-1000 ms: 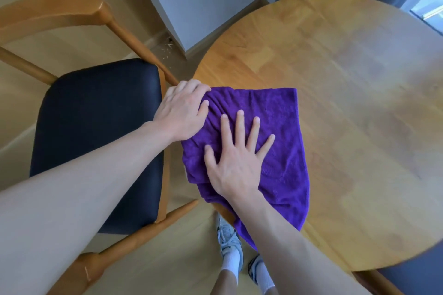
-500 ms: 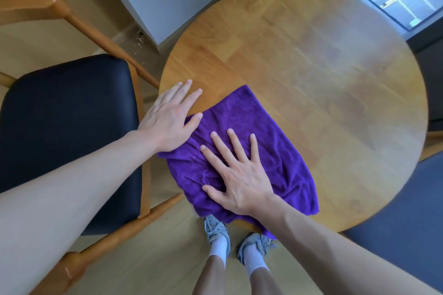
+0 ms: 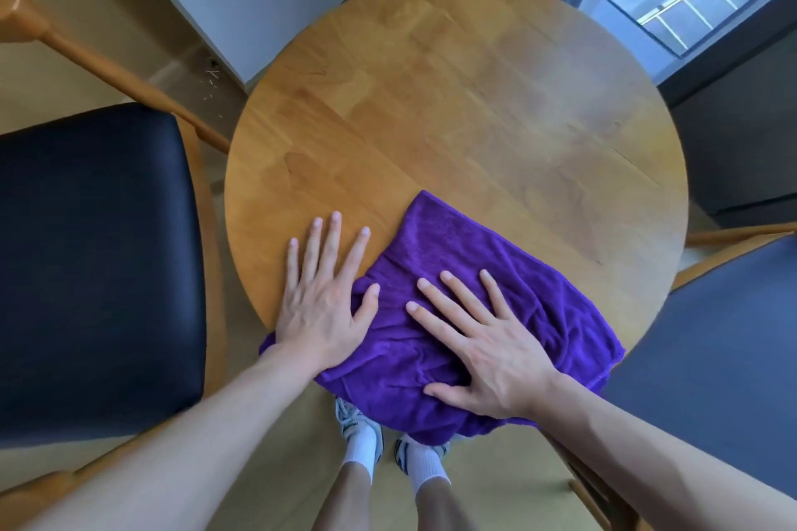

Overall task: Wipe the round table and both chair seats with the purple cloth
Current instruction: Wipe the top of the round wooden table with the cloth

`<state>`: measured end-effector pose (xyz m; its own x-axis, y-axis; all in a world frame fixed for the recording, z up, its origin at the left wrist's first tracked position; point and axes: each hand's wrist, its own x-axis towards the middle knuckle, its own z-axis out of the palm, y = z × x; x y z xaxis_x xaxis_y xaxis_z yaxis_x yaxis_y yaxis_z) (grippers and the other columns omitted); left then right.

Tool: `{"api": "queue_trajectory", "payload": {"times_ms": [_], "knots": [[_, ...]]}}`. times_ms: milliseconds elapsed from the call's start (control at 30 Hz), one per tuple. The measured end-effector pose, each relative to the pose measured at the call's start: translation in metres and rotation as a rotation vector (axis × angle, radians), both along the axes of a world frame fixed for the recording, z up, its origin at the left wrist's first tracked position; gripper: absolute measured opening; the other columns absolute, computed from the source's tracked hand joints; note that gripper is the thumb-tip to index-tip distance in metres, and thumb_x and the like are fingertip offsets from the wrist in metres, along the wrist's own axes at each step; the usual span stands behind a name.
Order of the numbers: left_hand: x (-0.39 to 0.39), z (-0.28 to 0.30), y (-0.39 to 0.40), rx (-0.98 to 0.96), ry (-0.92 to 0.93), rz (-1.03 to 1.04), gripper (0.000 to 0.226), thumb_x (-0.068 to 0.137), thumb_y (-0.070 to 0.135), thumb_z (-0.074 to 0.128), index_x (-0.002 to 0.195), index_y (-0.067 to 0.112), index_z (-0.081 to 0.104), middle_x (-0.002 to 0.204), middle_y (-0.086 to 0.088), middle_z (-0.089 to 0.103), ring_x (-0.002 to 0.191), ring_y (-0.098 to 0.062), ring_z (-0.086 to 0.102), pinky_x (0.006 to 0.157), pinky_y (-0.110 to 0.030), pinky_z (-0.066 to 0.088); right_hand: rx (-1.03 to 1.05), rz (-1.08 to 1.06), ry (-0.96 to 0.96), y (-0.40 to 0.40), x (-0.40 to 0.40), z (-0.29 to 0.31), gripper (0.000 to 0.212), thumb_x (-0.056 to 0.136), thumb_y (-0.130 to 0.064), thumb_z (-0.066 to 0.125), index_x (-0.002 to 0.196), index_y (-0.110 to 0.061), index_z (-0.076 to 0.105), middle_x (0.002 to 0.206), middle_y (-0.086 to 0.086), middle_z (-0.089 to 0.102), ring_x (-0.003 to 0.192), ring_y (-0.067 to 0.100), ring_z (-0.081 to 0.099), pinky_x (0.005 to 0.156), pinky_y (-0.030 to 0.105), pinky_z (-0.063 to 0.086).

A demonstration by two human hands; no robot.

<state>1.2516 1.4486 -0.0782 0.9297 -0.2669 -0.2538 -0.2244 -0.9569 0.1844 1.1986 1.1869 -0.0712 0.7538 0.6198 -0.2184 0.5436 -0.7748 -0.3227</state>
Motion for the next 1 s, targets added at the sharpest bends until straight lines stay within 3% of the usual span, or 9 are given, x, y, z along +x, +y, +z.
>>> {"api": "queue_trajectory", "payload": {"times_ms": [167,333,467,600,767,1000], "knots": [[-0.001,0.014,-0.023,0.020,0.036,0.127,0.075,0.098,0.054,0.028,0.164,0.022,0.012,0.172,-0.011,-0.009,0.158,-0.028,-0.011,0.127,-0.056,0.001,0.054,-0.003,0.053,-0.016,0.005,0.004,0.098,0.089,-0.073,0.050,0.165,-0.024,0.013,0.173,-0.004,0.002,0.160,0.022,-0.001,0.126,0.057,0.003],[-0.040,0.033,-0.070,-0.172,-0.074,0.072,0.074,0.092,0.037,0.046,0.160,0.013,0.028,0.171,-0.012,0.010,0.158,-0.029,0.009,0.126,-0.053,0.013,0.081,-0.117,0.057,-0.049,0.006,0.008,0.081,0.096,-0.051,0.049,0.165,-0.022,0.017,0.173,-0.004,0.003,0.159,0.018,0.000,0.127,0.053,0.006],[-0.088,0.027,-0.109,-0.136,0.034,-0.098,0.091,0.088,0.058,0.055,0.164,0.022,0.020,0.172,-0.013,0.007,0.158,-0.035,0.008,0.121,-0.058,0.017,0.084,-0.258,0.030,-0.083,0.001,0.008,0.078,0.097,-0.042,0.048,0.165,-0.022,0.016,0.173,-0.004,0.007,0.159,0.017,0.004,0.127,0.050,0.008],[-0.085,0.017,-0.144,0.011,0.076,-0.092,0.103,0.080,0.080,0.051,0.164,0.029,0.019,0.170,-0.019,0.007,0.156,-0.046,0.006,0.120,-0.067,0.015,0.135,-0.495,0.027,-0.102,-0.001,0.007,0.074,0.096,-0.034,0.043,0.164,-0.023,0.019,0.173,-0.007,0.009,0.159,0.015,0.004,0.128,0.048,0.006],[-0.051,0.009,-0.168,0.063,0.047,-0.173,0.105,0.079,0.085,0.045,0.164,0.032,0.013,0.171,-0.019,0.001,0.155,-0.047,0.001,0.120,-0.070,0.013,0.058,-0.699,0.010,-0.118,0.008,0.003,0.068,0.100,-0.036,0.035,0.165,-0.022,0.017,0.172,-0.007,0.005,0.159,0.013,-0.002,0.129,0.047,0.004],[0.017,-0.001,-0.207,0.043,-0.049,-0.290,0.101,0.082,0.085,0.037,0.164,0.034,0.007,0.171,-0.017,-0.002,0.156,-0.045,-0.002,0.122,-0.068,0.009,-0.021,-0.798,-0.052,-0.153,0.060,-0.005,0.070,0.099,-0.038,0.030,0.165,-0.023,0.011,0.173,-0.007,0.002,0.158,0.012,-0.007,0.129,0.044,0.003]]}}
